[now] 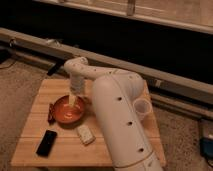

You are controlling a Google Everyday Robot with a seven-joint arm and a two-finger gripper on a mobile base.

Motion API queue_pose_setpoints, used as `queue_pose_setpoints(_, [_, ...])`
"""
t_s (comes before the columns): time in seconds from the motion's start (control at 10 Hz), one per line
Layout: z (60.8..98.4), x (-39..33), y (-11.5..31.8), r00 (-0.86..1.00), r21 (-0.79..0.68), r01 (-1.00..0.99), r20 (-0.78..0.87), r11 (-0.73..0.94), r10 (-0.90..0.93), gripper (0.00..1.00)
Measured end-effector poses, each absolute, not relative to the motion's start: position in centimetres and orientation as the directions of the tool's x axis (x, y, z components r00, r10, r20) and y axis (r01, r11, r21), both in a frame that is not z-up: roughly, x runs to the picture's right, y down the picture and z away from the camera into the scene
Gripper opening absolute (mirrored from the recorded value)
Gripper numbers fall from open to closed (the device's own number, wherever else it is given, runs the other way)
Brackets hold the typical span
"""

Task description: Pick up the ceramic bowl

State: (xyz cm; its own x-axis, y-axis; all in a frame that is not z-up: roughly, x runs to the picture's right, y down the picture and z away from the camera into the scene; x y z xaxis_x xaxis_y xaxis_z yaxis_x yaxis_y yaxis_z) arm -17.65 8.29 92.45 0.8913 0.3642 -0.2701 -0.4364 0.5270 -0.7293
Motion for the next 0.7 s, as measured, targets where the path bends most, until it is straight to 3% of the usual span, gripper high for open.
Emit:
queue_pose_setpoints(0.1, [92.47, -17.66, 8.4, 0.893, -0.734, -0.433, -0.271, 0.523, 0.359, 0.72])
queue_pose_setpoints(0.5, [92.3, -18.04, 8.74, 0.901, -0.748, -0.419, -0.271, 0.514, 0.34, 0.28])
queue_pose_setpoints(0.7, [92.05, -17.84, 8.54, 0.898, -0.751, -0.422, -0.27, 0.508, 0.347, 0.12])
